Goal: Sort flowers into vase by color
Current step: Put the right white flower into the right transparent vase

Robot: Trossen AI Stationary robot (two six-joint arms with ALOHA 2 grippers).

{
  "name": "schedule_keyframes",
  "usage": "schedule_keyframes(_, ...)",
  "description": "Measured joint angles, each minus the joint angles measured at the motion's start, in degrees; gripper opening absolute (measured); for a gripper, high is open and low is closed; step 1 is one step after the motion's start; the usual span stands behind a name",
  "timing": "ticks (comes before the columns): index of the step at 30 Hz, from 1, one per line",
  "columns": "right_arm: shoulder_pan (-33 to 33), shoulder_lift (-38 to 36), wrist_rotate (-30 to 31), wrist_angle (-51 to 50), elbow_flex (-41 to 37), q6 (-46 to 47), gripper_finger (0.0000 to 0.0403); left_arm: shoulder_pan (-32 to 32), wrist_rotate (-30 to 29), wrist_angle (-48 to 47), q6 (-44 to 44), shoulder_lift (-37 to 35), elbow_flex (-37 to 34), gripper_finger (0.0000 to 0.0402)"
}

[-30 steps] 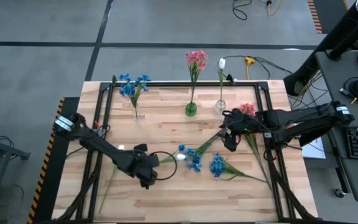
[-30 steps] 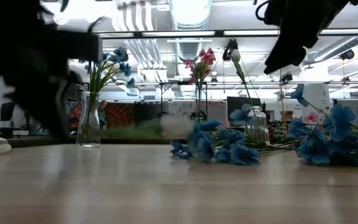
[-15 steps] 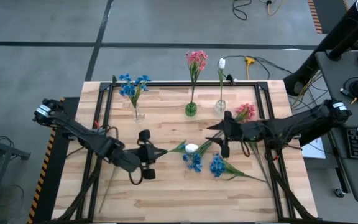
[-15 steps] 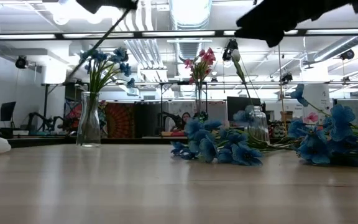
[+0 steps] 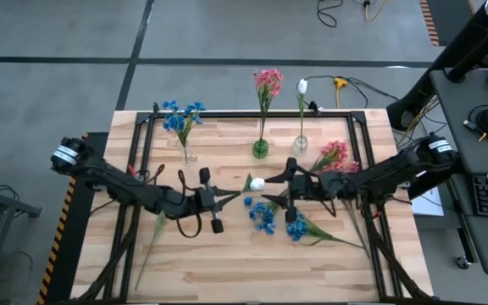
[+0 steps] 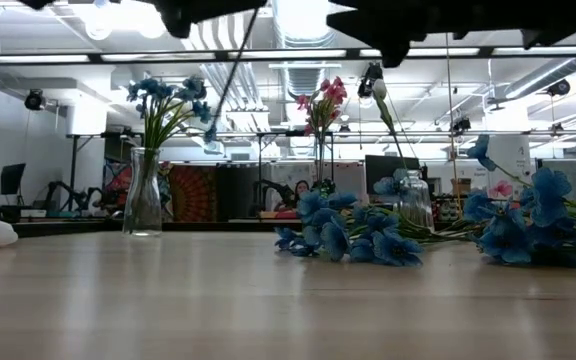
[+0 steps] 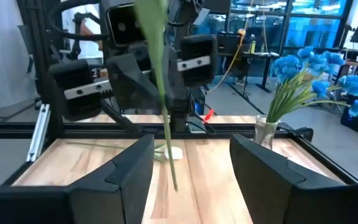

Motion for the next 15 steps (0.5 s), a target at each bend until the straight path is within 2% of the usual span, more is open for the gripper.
schedule_keyframes(9,-0.02,5.32,-0.02,0.31,6.94,-1.21,0.0277,1.23,-0.06,3.21,-0.02,5.59,1.04,0.0000)
schedule_keyframes(12,-0.02,6.32,-0.31,0.01,8.28,-2.30,0.0281,1.49,-0.03,3.61,0.00,6.99,2.03,0.0000)
schedule_keyframes(15,-0.02,6.89,-0.46,-0.06,8.68,-2.63,0.0267,1.85,-0.08,3.96,0.00,8.08,3.08,0.0000)
